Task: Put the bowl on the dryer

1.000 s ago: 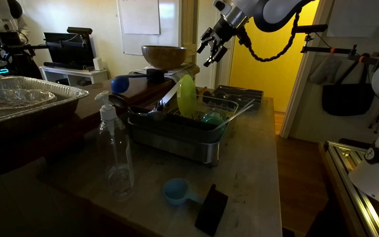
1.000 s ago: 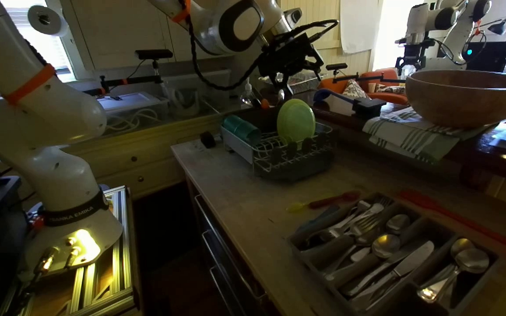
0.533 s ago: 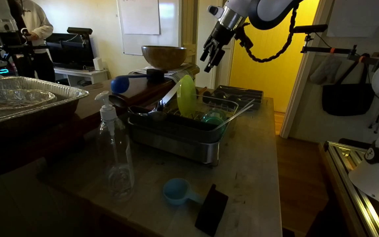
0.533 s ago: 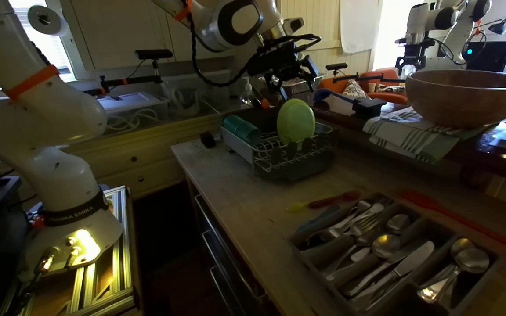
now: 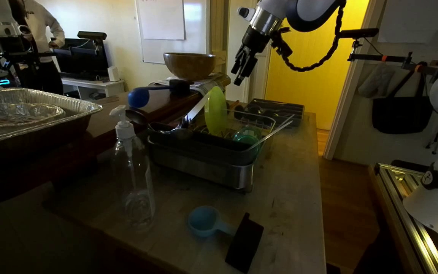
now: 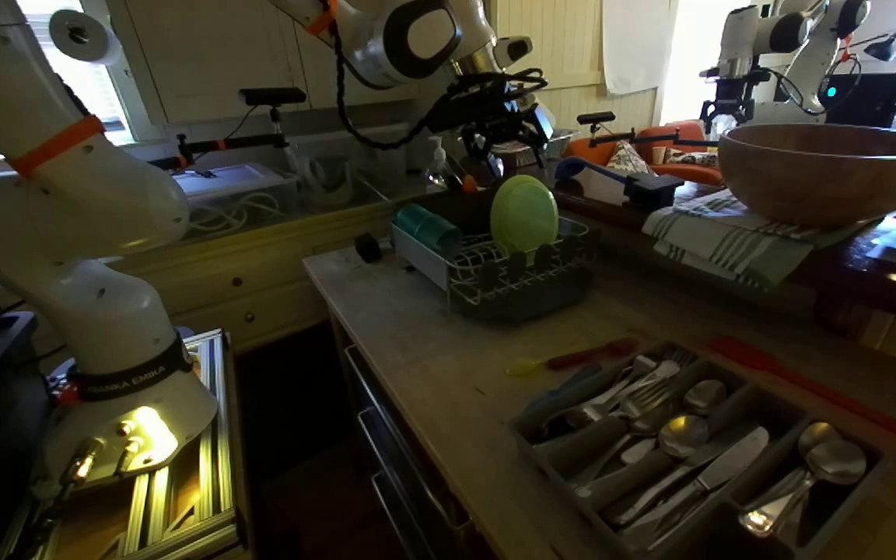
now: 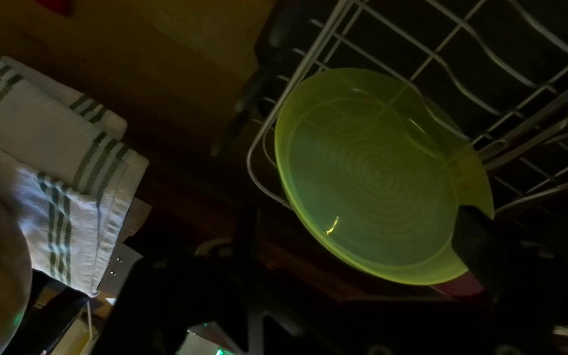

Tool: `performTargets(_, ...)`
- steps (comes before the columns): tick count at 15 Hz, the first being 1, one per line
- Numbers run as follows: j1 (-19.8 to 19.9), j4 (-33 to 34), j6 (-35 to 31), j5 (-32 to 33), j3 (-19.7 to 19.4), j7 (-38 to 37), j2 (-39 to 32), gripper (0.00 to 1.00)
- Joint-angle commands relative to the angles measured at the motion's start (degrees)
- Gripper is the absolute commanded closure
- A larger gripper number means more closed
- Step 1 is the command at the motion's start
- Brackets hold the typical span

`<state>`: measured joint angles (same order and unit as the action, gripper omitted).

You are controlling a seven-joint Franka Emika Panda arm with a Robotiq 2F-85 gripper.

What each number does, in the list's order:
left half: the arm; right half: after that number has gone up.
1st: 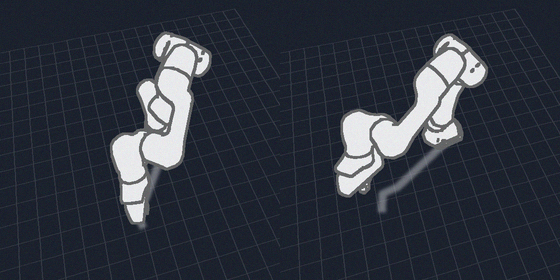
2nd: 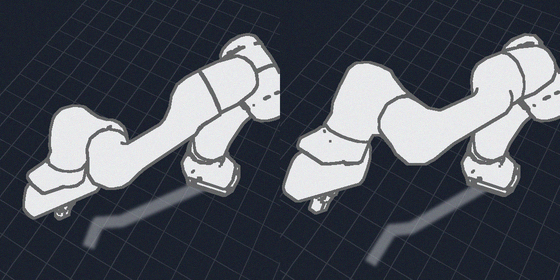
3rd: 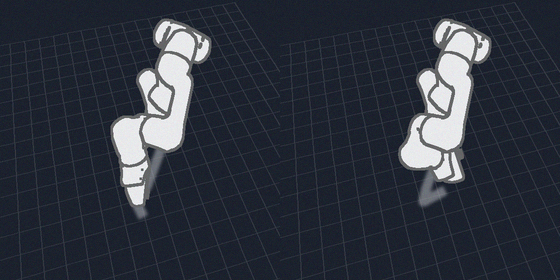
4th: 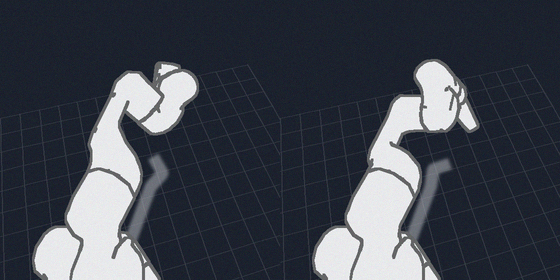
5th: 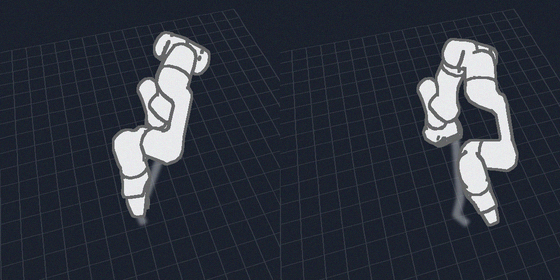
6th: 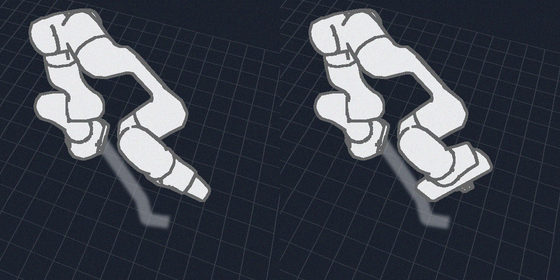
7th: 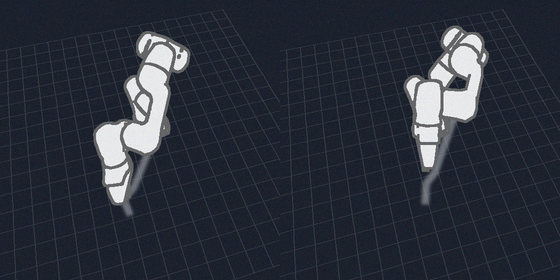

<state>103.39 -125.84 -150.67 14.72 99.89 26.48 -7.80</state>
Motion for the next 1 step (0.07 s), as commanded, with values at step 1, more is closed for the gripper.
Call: performTargets(1,0.0,0.0,0.0,0.0,0.0,-0.2,0.0,0.00)
